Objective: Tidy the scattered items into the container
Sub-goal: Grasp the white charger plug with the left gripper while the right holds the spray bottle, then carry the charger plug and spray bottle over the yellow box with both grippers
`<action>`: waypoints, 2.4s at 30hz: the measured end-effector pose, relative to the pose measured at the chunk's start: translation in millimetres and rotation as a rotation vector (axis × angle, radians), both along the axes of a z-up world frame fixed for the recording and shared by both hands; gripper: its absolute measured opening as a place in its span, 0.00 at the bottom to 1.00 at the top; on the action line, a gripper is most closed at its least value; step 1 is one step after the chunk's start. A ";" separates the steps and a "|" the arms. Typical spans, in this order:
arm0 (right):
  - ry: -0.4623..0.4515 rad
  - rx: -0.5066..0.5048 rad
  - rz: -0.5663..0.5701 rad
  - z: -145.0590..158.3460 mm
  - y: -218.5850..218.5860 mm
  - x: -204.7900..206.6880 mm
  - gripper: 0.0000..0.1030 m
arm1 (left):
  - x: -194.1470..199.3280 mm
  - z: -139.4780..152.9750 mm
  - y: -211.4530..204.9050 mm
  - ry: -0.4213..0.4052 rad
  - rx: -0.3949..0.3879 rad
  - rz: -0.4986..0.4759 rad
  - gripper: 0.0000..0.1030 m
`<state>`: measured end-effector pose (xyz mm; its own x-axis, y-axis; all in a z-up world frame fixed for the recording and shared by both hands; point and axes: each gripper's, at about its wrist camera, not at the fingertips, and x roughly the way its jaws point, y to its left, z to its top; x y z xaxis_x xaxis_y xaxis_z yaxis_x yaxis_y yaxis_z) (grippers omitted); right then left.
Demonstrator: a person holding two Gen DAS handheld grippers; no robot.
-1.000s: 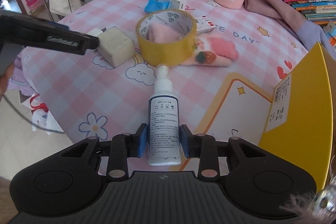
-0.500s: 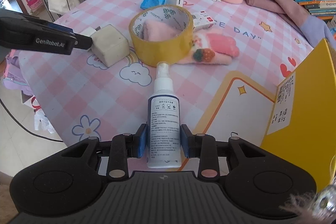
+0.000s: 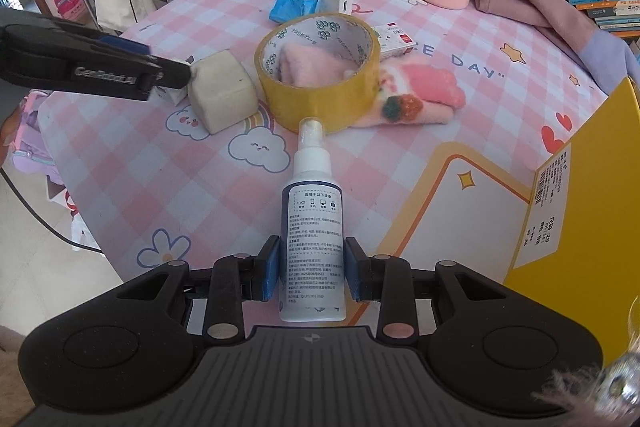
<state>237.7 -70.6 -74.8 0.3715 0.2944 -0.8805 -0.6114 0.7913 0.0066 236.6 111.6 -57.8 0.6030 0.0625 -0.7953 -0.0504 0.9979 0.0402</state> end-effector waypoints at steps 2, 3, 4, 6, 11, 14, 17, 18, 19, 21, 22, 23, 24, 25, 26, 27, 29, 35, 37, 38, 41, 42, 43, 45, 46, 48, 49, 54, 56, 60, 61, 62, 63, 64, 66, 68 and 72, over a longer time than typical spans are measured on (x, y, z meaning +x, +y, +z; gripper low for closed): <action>0.000 0.001 0.001 0.0 0.2 0.3 0.30 | -1.2 0.1 1.7 0.005 -0.004 -0.003 0.46; 0.001 0.002 0.001 -0.1 0.1 0.3 0.30 | -1.7 0.2 1.4 0.008 -0.011 -0.011 0.46; 0.001 0.002 0.001 -0.1 0.1 0.2 0.30 | -2.2 0.3 0.3 0.012 -0.015 -0.021 0.46; 0.001 0.004 0.002 -0.2 -0.2 0.5 0.30 | -2.2 -1.5 -3.7 0.023 -0.007 -0.037 0.45; 0.002 0.005 0.004 -0.1 -0.8 0.5 0.30 | 0.0 -10.3 -5.5 0.058 0.032 -0.035 0.39; 0.002 0.006 0.007 0.1 -0.5 0.5 0.30 | 3.5 -10.9 -2.8 0.042 0.040 -0.025 0.39; -0.003 0.004 0.011 -0.2 0.6 0.8 0.30 | 10.4 -14.4 -4.4 0.035 0.044 -0.031 0.37; -0.005 0.004 0.012 -0.3 1.0 0.7 0.30 | 11.6 -15.1 -4.6 0.033 0.041 -0.034 0.36; -0.006 0.005 0.012 -0.4 1.2 0.7 0.30 | 12.0 -15.6 -4.3 0.031 0.034 -0.035 0.34; -0.007 0.005 0.012 -0.7 1.0 0.7 0.30 | 11.1 -16.8 -1.7 0.030 0.012 -0.030 0.31; -0.007 0.006 0.011 -0.6 1.0 0.7 0.30 | 10.0 -17.4 -0.2 0.029 0.001 -0.026 0.31; -0.007 0.005 0.011 -0.4 1.1 0.8 0.30 | 8.8 -17.9 1.2 0.030 -0.009 -0.021 0.31; -0.007 0.005 0.011 -0.4 1.4 0.7 0.30 | 7.5 -18.8 2.8 0.034 -0.019 -0.015 0.31; -0.007 0.005 0.009 -0.3 1.3 0.7 0.30 | 6.2 -19.7 4.3 0.037 -0.027 -0.008 0.29; -0.007 0.005 0.007 -0.3 1.4 0.5 0.30 | 4.0 -20.1 5.0 0.034 -0.028 -0.004 0.27; -0.005 0.008 0.003 -0.1 1.0 0.5 0.30 | 2.0 -20.2 5.3 0.033 -0.026 -0.003 0.27; 0.001 0.020 -0.007 0.4 -1.2 -0.4 0.30 | -0.3 -20.2 5.8 0.032 -0.026 -0.003 0.26; -0.020 0.067 -0.091 12.1 -13.7 -8.2 0.30 | -13.2 -9.3 11.1 -0.009 -0.079 0.053 0.24; -0.031 0.085 -0.118 18.6 -18.3 -12.2 0.30 | -20.3 0.8 12.0 -0.036 -0.094 0.056 0.24; -0.037 0.093 -0.129 21.6 -20.3 -14.4 0.30 | -23.6 5.9 12.8 -0.049 -0.098 0.056 0.24; -0.057 0.122 -0.167 30.8 -24.8 -21.1 0.30 | -32.3 21.5 16.1 -0.087 -0.125 0.063 0.24; -0.064 0.132 -0.177 33.9 -26.2 -23.7 0.30 | -36.0 27.3 17.5 -0.103 -0.137 0.068 0.24; -0.072 0.142 -0.187 37.3 -27.5 -26.6 0.30 | -40.0 33.2 19.0 -0.119 -0.151 0.073 0.24; -0.088 0.161 -0.203 45.0 -28.9 -31.4 0.30 | -48.2 45.1 20.8 -0.150 -0.180 0.077 0.24; -0.098 0.169 -0.210 48.9 -29.4 -34.5 0.30 | -52.5 50.8 20.9 -0.164 -0.195 0.073 0.24; -0.118 0.185 -0.219 57.2 -28.7 -40.5 0.30 | -61.1 61.0 19.7 -0.187 -0.226 0.059 0.24; -0.127 0.194 -0.221 61.0 -28.1 -44.2 0.30 | -65.5 65.3 18.5 -0.198 -0.239 0.052 0.24; -0.171 0.228 -0.223 74.8 -24.1 -67.5 0.30 | -86.8 78.8 11.5 -0.228 -0.289 0.011 0.24; -0.181 0.231 -0.226 77.6 -22.7 -77.8 0.30 | -95.6 81.3 10.2 -0.234 -0.305 -0.002 0.24; -0.188 0.230 -0.238 80.2 -20.7 -100.0 0.30 | -115.2 85.1 11.6 -0.241 -0.349 -0.015 0.24; -0.188 0.230 -0.242 80.9 -20.3 -105.6 0.30 | -120.3 85.7 11.9 -0.243 -0.354 -0.019 0.24; -0.188 0.231 -0.246 81.3 -20.2 -111.3 0.30 | -125.5 86.4 11.7 -0.245 -0.351 -0.024 0.24; -0.187 0.230 -0.249 81.6 -20.2 -116.7 0.30 | -130.9 87.2 11.3 -0.248 -0.346 -0.028 0.24; -0.187 0.228 -0.250 82.0 -19.6 -122.1 0.30 | -136.8 88.2 10.9 -0.252 -0.341 -0.034 0.24; -0.187 0.227 -0.248 82.6 -18.0 -133.4 0.30 | -147.5 90.1 10.6 -0.259 -0.337 -0.042 0.24; -0.187 0.228 -0.246 83.4 -16.9 -144.9 0.30 | -157.6 91.2 10.3 -0.261 -0.341 -0.049 0.24; -0.187 0.238 -0.260 83.5 -17.3 -165.8 0.30 | -173.2 89.3 7.5 -0.248 -0.359 -0.074 0.24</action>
